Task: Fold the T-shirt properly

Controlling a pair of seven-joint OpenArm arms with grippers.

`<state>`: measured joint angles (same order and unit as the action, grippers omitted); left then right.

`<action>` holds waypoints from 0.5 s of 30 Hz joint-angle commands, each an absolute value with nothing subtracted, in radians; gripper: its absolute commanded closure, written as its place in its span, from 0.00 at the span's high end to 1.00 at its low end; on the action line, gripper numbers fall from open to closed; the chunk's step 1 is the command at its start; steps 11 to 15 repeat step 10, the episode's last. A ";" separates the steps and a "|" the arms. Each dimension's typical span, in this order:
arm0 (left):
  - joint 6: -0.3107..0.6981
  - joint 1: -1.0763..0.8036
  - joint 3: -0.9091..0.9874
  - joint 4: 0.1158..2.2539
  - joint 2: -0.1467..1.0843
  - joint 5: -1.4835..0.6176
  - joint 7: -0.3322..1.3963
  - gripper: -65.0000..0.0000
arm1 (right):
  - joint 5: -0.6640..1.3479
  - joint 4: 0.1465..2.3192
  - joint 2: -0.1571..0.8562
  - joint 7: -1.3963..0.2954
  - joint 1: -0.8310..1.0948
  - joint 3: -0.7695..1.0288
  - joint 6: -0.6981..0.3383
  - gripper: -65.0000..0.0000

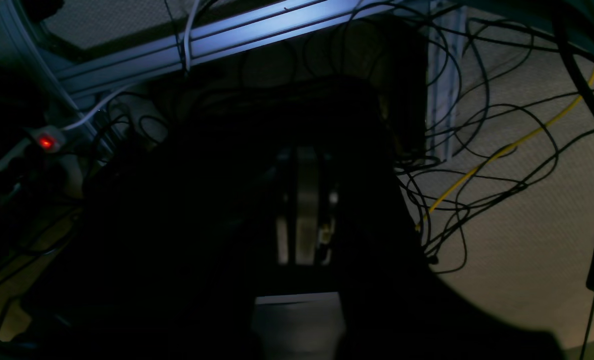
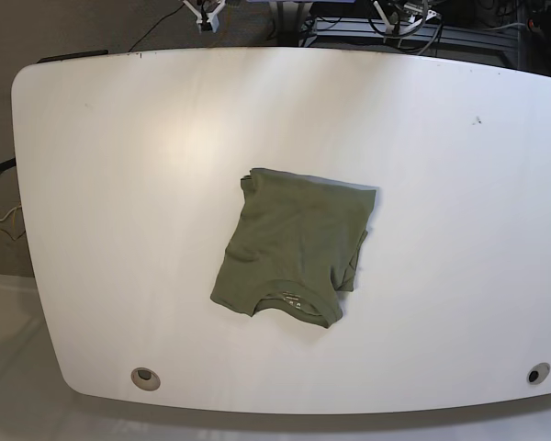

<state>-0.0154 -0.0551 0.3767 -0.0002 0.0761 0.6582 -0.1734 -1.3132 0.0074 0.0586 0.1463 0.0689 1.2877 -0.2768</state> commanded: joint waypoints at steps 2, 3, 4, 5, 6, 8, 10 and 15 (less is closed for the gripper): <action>-0.019 -0.058 0.375 0.000 0.082 0.664 -0.176 0.00 | -1.317 0.008 0.050 0.148 0.073 1.288 -0.282 0.00; -0.019 -0.058 0.375 0.000 0.082 0.664 -0.176 0.00 | -1.317 0.008 0.047 0.148 0.073 1.288 -0.282 0.00; -0.019 -0.058 0.375 0.000 0.082 0.664 -0.176 0.00 | -1.317 0.008 0.047 0.148 0.073 1.288 -0.282 0.00; -0.019 -0.056 0.375 0.000 0.082 0.665 -0.176 0.00 | -1.317 0.008 0.047 0.148 0.073 1.288 -0.282 0.00; -0.019 -0.056 0.375 0.000 0.082 0.665 -0.176 0.00 | -1.316 0.008 0.047 0.148 0.073 1.288 -0.282 0.00; -0.019 -0.056 0.375 0.000 0.082 0.674 -0.176 0.00 | -1.314 0.008 0.047 0.145 0.073 1.288 -0.282 0.00; -0.019 -0.056 0.375 0.000 0.081 0.693 -0.176 0.00 | -1.313 0.008 0.047 0.145 0.073 1.290 -0.282 0.00; -0.019 -0.056 0.375 0.000 0.081 0.693 -0.176 0.00 | -1.313 0.008 0.047 0.145 0.073 1.290 -0.282 0.00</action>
